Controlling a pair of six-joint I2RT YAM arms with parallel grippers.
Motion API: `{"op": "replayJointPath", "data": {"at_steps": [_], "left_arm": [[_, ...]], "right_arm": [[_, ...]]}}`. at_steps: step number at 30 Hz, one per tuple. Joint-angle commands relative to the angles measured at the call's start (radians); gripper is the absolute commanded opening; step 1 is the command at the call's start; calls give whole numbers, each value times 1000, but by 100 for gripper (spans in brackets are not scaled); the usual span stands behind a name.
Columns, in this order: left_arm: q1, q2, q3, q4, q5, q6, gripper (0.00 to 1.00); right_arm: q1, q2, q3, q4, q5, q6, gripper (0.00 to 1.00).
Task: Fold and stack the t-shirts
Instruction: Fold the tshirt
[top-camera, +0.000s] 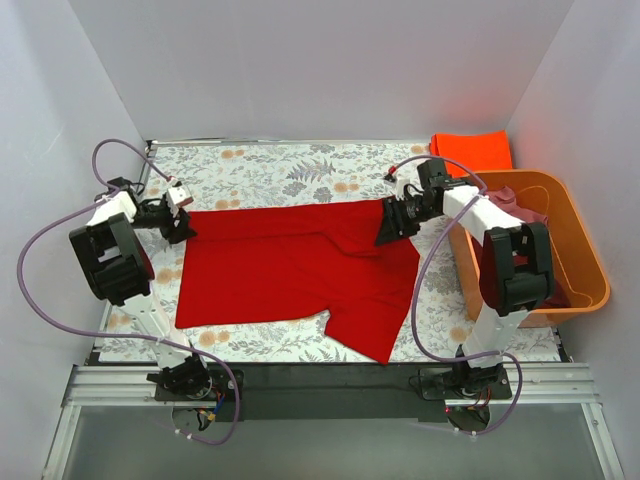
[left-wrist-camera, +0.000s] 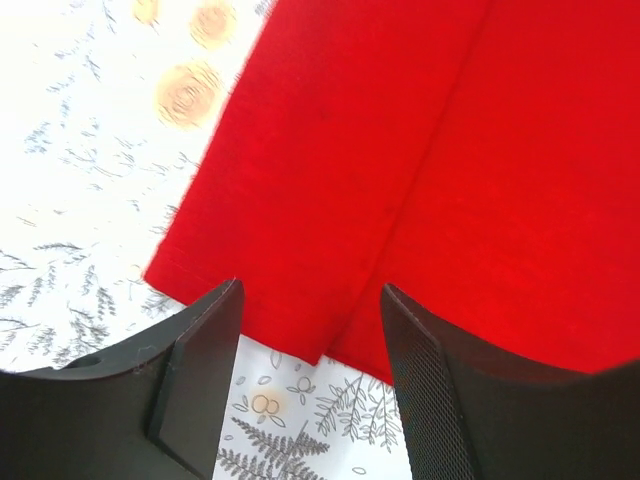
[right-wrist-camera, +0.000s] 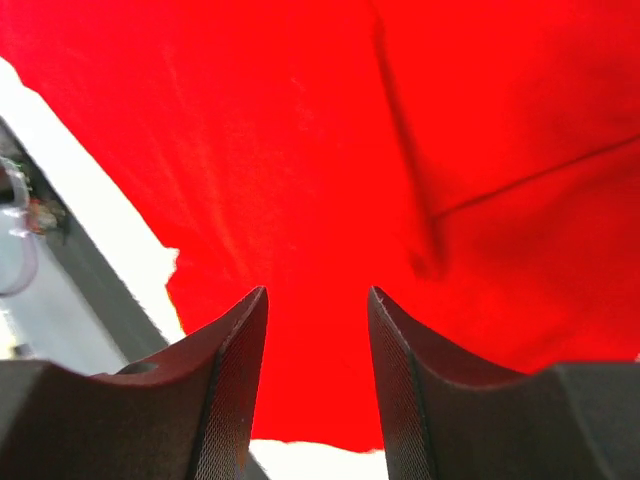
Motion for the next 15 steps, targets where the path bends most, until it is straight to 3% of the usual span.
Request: {"op": "replayJointPath", "data": {"at_steps": [1, 4, 9, 11, 15], "left_arm": [[-29, -96, 24, -25, 90, -88, 56], [-75, -170, -37, 90, 132, -283, 56], [-105, -183, -48, 223, 327, -688, 54], [-103, -189, -64, 297, 360, -864, 54], [-105, -251, -148, 483, 334, -1056, 56]], "right_arm": [[-5, -69, 83, -62, 65, -179, 52], [42, -79, 143, -42, 148, -276, 56], [261, -47, 192, -18, 404, -435, 46], [338, -9, 197, -7, 493, -478, 43], [404, 85, 233, -12, 575, -497, 41]]}}
